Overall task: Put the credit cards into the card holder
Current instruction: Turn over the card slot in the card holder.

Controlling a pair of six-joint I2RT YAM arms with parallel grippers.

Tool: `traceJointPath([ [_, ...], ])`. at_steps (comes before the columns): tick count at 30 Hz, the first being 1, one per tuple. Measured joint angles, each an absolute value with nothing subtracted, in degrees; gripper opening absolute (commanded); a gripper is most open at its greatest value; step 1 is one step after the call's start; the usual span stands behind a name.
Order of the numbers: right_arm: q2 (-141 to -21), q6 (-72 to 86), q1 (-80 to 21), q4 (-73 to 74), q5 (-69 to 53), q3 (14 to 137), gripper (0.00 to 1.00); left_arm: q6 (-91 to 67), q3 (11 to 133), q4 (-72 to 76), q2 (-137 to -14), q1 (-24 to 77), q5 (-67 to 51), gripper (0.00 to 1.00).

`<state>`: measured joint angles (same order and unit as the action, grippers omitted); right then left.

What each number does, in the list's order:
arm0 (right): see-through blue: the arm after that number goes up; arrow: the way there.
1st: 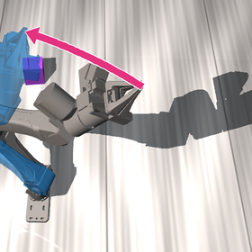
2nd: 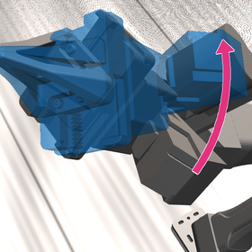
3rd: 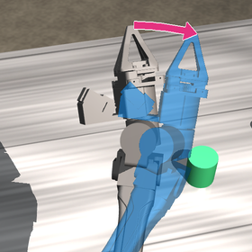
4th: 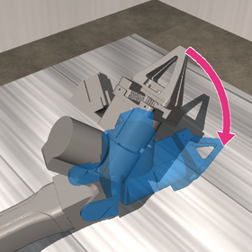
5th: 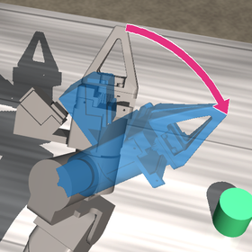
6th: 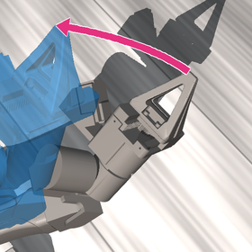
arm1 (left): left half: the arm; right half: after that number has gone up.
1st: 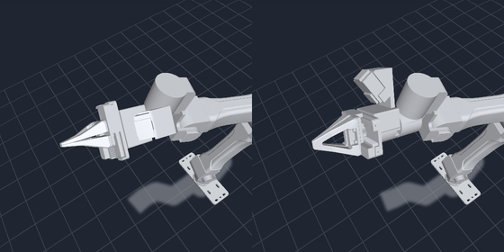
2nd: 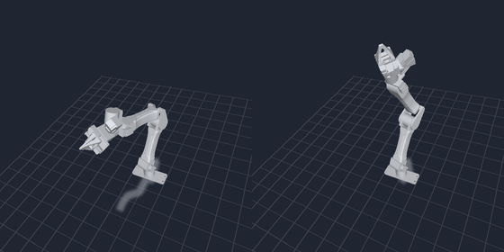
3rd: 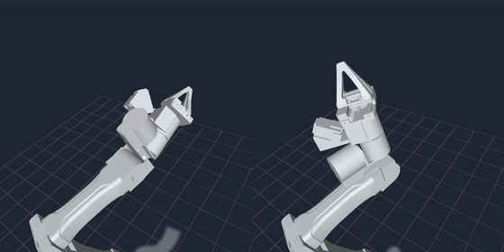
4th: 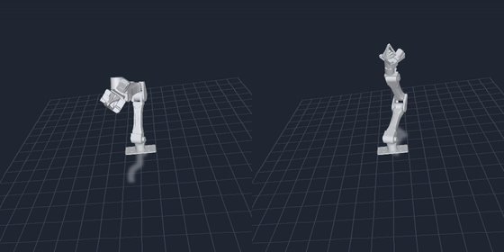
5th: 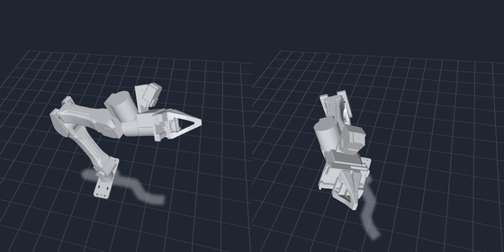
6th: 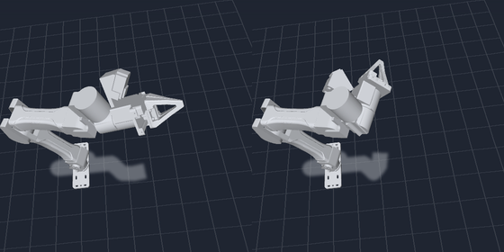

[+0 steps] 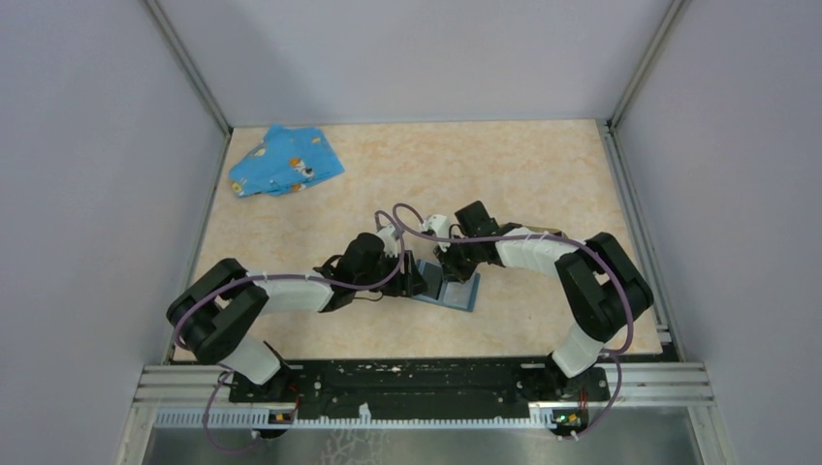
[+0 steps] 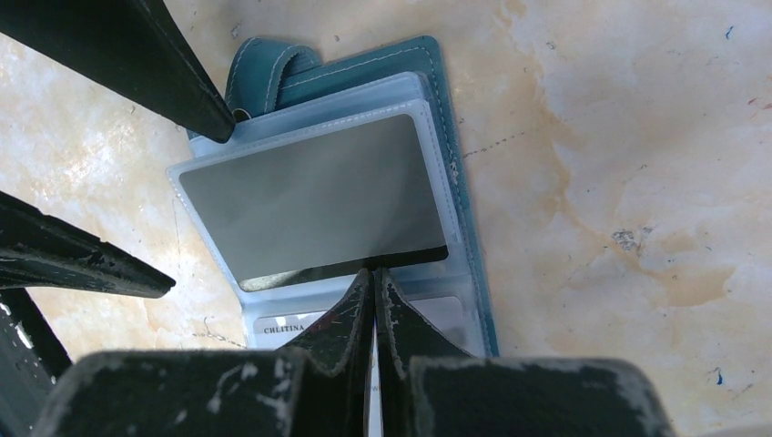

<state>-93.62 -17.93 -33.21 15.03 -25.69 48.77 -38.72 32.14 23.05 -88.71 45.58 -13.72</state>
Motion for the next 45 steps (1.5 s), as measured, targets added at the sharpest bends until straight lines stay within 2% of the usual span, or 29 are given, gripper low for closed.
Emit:
traceJointPath([
  [4,-93.8,-17.9,-33.2,15.0,-25.7,48.9,0.0,-38.7,32.1,23.0,-89.0,45.6,-14.7,0.64],
  [7,-93.8,-17.9,-33.2,15.0,-25.7,48.9,0.0,-38.9,32.1,23.2,-89.4,45.6,-16.0,0.57],
  [16,-93.8,-17.9,-33.2,15.0,-25.8,48.9,0.0,-39.5,31.9,26.0,-88.9,45.5,-19.2,0.57],
  [23,-93.6,-17.7,-32.8,15.5,-27.4,48.9,0.0,-41.2,30.8,30.5,-89.1,45.1,-21.7,0.53],
  [31,-88.2,-16.2,-27.0,17.6,-34.9,48.9,0.39,-43.6,30.3,38.1,-92.7,44.8,-26.9,0.54],
  [35,-87.2,-12.7,-24.1,17.2,-40.2,48.8,0.68,-44.8,30.3,41.4,-95.7,44.8,-29.6,0.56],
  [37,-87.2,-10.3,-22.3,16.3,-42.7,48.4,0.77,-45.5,30.3,43.0,-96.8,44.8,-30.7,0.57],
  [40,-87.2,-6.0,-20.7,14.2,-45.0,46.8,0.82,-46.4,30.5,45.3,-98.1,44.8,-32.3,0.6],
  [45,-87.3,2.0,-20.1,10.9,-48.2,44.2,0.79,-47.6,30.8,48.5,-99.2,44.8,-34.6,0.63],
])
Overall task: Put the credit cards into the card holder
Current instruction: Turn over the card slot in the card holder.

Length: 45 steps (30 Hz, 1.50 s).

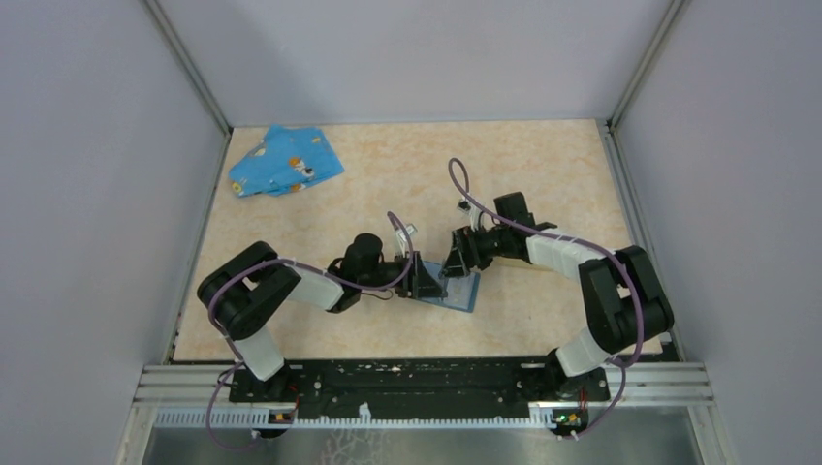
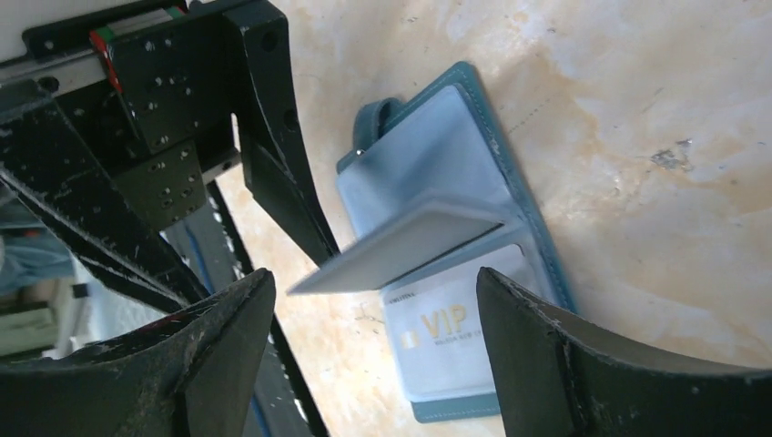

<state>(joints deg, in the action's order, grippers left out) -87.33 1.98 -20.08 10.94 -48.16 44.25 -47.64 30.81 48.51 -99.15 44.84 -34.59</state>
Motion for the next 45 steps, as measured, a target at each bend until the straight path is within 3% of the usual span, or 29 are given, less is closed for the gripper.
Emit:
traceJointPath([
  [16,-91.7,12.5,-19.9,7.0,-47.2,43.5,0.47,-48.8,32.1,51.0,-101.6,44.8,-36.2,0.58],
  [29,-92.1,11.7,-19.3,8.2,-45.5,43.5,0.47,-45.6,33.1,44.0,-101.0,44.8,-32.4,0.58],
  [38,-92.3,10.2,-19.0,9.7,-46.1,43.7,0.54,-41.5,32.6,36.9,-93.5,44.8,-27.7,0.6],
  [45,-92.6,9.5,-18.8,10.3,-46.9,44.1,0.53,-40.3,30.4,36.5,-84.6,47.2,-25.7,0.49],
])
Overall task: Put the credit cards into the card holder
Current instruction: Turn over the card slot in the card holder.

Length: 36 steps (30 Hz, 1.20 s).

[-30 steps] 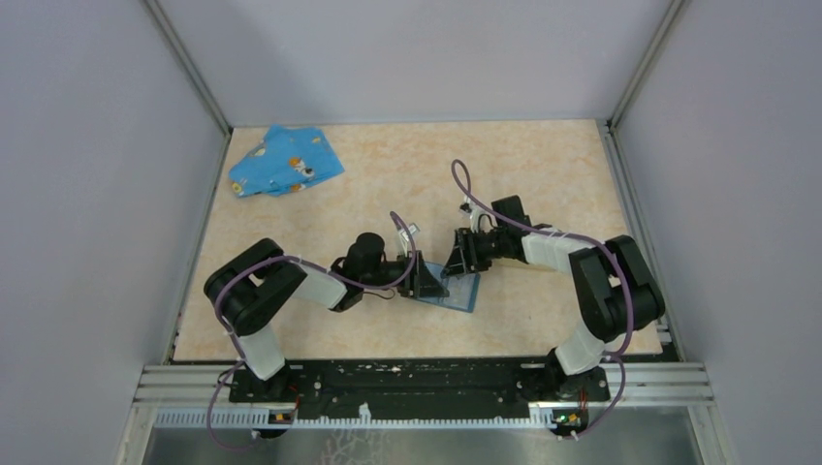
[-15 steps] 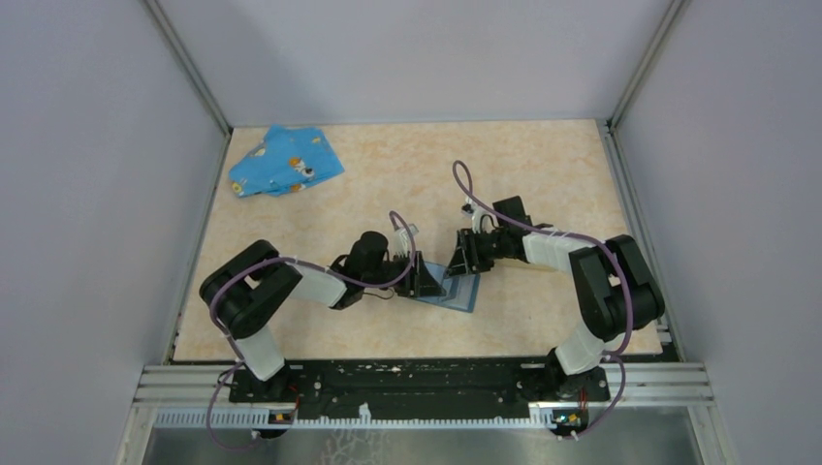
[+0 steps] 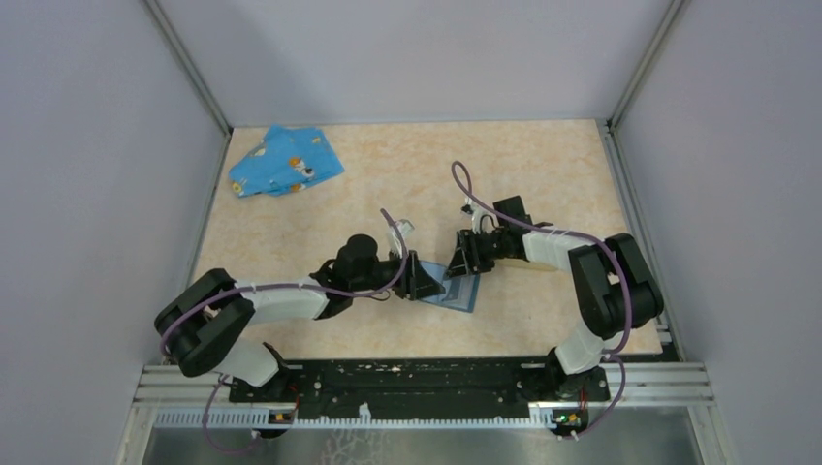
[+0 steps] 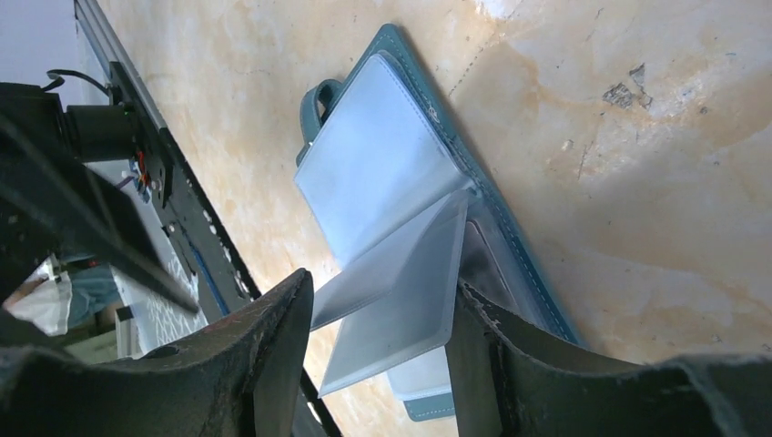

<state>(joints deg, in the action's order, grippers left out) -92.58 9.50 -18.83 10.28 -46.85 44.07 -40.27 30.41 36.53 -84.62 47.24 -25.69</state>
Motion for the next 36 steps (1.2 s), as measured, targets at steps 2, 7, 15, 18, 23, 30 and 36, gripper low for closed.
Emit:
traceJointPath([
  [2,-92.8,9.5,-18.8,10.4,-46.9,44.2,0.53,-40.4,30.4,36.9,-84.1,49.3,-25.5,0.47],
  [7,-93.2,9.4,-18.8,10.4,-46.9,44.4,0.52,-40.7,31.1,36.8,-85.7,54.1,-23.5,0.45],
  [15,-93.6,9.4,-18.8,10.5,-47.1,44.4,0.52,-40.1,38.5,31.9,-91.6,55.5,-19.0,0.45],
  [18,-93.6,9.4,-18.8,10.5,-47.1,44.4,0.52,-39.6,40.4,30.8,-93.1,55.7,-17.7,0.45],
  [23,-94.1,9.4,-18.8,10.8,-47.0,44.6,0.53,-38.9,41.1,28.9,-95.2,55.8,-15.6,0.46],
  [30,-94.3,9.1,-18.8,11.0,-47.0,45.1,0.57,-37.8,42.0,25.3,-95.8,55.8,-12.0,0.46],
  [36,-94.3,8.0,-18.8,12.0,-46.8,45.7,0.64,-36.6,42.2,22.7,-95.8,55.8,-7.7,0.47],
])
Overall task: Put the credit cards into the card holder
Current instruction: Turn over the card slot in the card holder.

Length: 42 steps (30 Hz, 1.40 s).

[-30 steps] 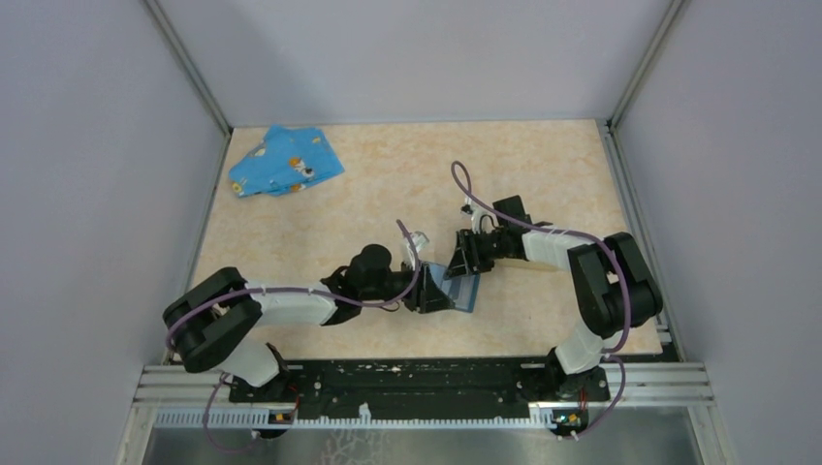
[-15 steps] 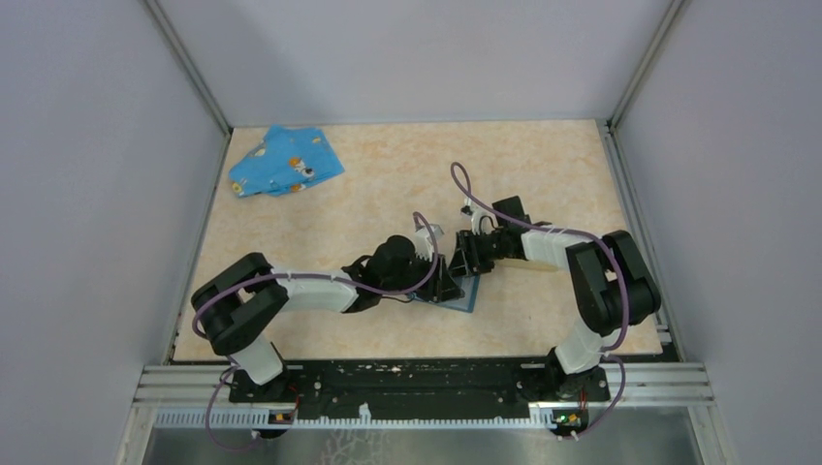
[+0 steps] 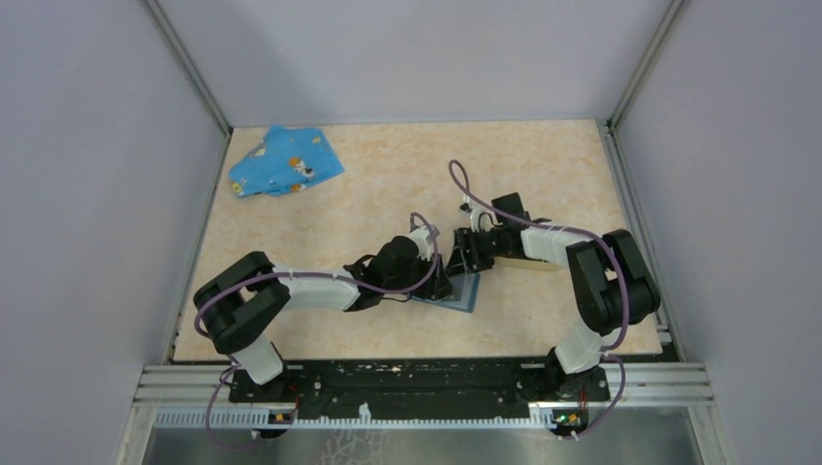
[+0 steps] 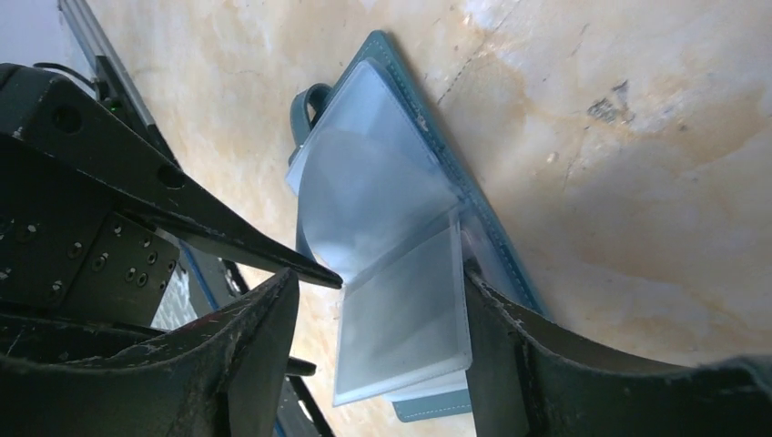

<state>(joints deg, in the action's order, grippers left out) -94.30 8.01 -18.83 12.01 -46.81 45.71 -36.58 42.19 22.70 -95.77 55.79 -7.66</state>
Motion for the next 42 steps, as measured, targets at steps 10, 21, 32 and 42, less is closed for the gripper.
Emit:
traceJointPath([
  [10,-90.0,-1.4,-15.4,17.9,-39.7,47.9,0.64,-35.4,42.0,21.3,-95.8,55.8,-4.1,0.46],
  [21,-81.6,-13.8,-2.8,24.5,-38.8,51.4,0.56,-34.6,40.8,21.4,-95.8,55.8,-2.7,0.32],
  [32,-87.3,-8.3,4.4,22.2,-32.1,51.4,0.55,-33.6,37.4,20.5,-92.2,55.8,2.4,0.3],
  [42,-91.6,-3.7,6.1,22.0,-34.0,51.9,0.51,-33.4,34.4,21.2,-89.6,55.8,2.8,0.32],
])
